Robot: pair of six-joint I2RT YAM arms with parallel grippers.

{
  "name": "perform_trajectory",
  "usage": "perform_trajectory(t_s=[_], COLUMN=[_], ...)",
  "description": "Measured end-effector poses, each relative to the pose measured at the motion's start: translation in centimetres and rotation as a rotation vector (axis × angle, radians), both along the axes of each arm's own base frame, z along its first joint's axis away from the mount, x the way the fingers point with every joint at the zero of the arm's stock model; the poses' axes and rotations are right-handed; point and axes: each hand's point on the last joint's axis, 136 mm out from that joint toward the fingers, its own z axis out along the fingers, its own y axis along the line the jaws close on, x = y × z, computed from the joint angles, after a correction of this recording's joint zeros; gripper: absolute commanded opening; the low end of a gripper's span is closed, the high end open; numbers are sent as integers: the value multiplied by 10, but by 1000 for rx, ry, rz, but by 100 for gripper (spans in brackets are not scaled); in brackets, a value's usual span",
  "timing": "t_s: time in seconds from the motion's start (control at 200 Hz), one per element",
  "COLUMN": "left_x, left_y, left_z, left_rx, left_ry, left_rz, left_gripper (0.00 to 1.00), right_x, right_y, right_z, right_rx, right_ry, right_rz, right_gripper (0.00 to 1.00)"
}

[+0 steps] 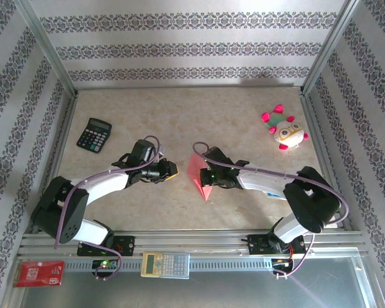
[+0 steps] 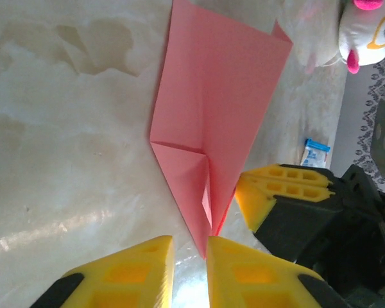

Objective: Fold a paper plane with a square sheet of paper (pick it up from the middle)
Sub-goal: Move the paper to the center of the table, then rotate the paper at the center of the table.

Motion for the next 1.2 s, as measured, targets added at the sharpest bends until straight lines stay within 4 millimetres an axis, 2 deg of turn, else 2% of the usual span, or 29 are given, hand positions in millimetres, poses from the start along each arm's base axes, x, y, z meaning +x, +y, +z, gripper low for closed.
perform_trajectory(t_s=[0.22, 0.34, 0.52, 0.699, 0.819, 0.924, 0.994, 1.084, 1.199], left_x=[1, 2, 2, 10, 23, 32, 36, 39, 45], left_y=[-1, -3, -18, -31, -39, -46, -50, -54, -60], left_z=[-20, -25, -27, -43, -49, -57, -62, -62, -61], left_rx=[22, 17, -24, -33, -22, 13, 40, 61, 87], left_ry=[51, 61, 73, 123, 126, 121, 114, 96, 54], left_rz=[-3, -2, -28, -50, -76, -134, -193, -276, -400], left_gripper=[19, 20, 19, 14, 13, 11, 11, 12, 12], right_x=[-4, -11, -9, -13, -24, -27, -21, -5, 10], right_y=[22, 31, 48, 49, 42, 33, 24, 2, -31], right_z=[-12, -25, -24, -24, -19, -1, 17, 36, 40], right_rx=[60, 58, 98, 138, 170, 210, 243, 277, 269], right_ry=[19, 44, 41, 56, 62, 37, 8, -35, -31], right_rz=[26, 33, 18, -33, -55, -64, -78, -117, -186], right_gripper=[6, 6, 7, 12, 19, 24, 28, 33, 44])
